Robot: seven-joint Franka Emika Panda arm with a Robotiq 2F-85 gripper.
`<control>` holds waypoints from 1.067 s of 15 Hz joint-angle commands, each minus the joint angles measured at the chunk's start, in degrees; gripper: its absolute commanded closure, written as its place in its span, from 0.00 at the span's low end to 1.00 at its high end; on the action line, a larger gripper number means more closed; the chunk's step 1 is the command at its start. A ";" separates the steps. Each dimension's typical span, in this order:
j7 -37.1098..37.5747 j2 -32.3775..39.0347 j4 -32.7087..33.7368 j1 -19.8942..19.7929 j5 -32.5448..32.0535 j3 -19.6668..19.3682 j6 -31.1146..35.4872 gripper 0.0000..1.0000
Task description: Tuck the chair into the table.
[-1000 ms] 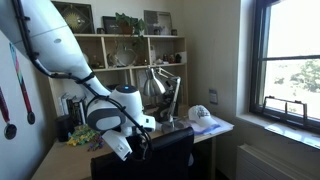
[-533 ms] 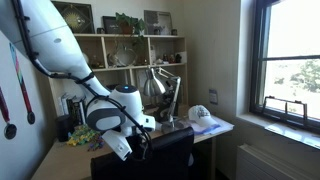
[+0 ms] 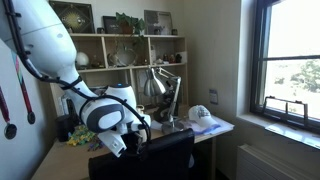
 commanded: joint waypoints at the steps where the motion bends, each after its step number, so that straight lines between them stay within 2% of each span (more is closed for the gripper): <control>1: 7.20 -7.08 -4.89 2.45 -6.80 -1.49 -3.04 0.00; 6: 10.13 -17.68 -8.06 2.75 -11.83 -0.98 -9.30 0.00; 8: 10.54 -22.74 -8.18 2.37 -13.85 -0.50 -13.99 0.00; 16: 8.31 -43.42 -4.76 3.99 -14.64 0.05 -32.96 0.00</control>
